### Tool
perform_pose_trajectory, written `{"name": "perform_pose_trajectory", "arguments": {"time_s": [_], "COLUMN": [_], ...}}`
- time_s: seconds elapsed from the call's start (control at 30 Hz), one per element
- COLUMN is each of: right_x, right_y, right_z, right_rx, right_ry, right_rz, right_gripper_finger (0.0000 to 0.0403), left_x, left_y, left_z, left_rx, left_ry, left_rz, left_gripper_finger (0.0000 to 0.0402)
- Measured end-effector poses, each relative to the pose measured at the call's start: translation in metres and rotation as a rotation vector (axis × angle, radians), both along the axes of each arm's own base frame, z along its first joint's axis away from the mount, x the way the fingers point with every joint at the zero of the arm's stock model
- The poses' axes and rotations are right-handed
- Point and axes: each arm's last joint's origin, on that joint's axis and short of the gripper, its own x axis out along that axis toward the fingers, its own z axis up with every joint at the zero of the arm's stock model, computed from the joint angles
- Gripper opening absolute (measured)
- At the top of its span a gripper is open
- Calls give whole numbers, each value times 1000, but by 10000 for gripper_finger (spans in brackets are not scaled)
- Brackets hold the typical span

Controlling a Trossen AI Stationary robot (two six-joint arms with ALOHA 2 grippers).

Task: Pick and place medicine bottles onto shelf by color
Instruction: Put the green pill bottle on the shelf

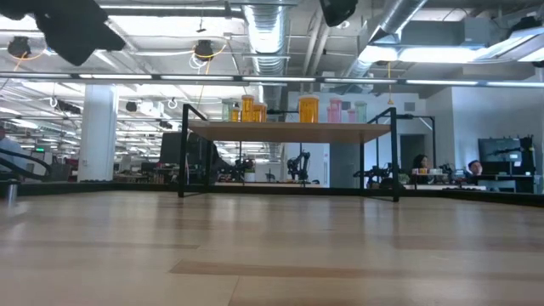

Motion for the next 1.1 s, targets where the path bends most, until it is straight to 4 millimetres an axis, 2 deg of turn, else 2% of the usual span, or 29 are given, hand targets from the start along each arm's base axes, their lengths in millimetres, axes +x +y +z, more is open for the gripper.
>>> {"name": "perform_pose_trajectory", "arguments": {"time_s": [0.17, 0.43, 0.57, 0.83, 1.1], "right_x": [-1, -3, -4, -7, -9], "right_y": [2, 1, 0, 8, 16], "right_z": [-1, -8, -11, -11, -7], "right_rx": [-3, -43, -58, -56, -20], "right_ry": [9, 74, 104, 104, 76], "right_rz": [5, 11, 14, 38, 53], "right_gripper_finger": [199, 200, 200, 201, 200], "left_x": [-1, -3, -4, -7, -5], "left_y": [-2, -5, -11, -34, -50], "left_z": [2, 34, 38, 15, -2], "left_rx": [-121, -296, -430, -564, -592], "left_ry": [61, 211, 284, 545, 841], "left_rz": [-25, 33, 0, -4, 9], "left_gripper_finger": [164, 165, 165, 165, 171]}}
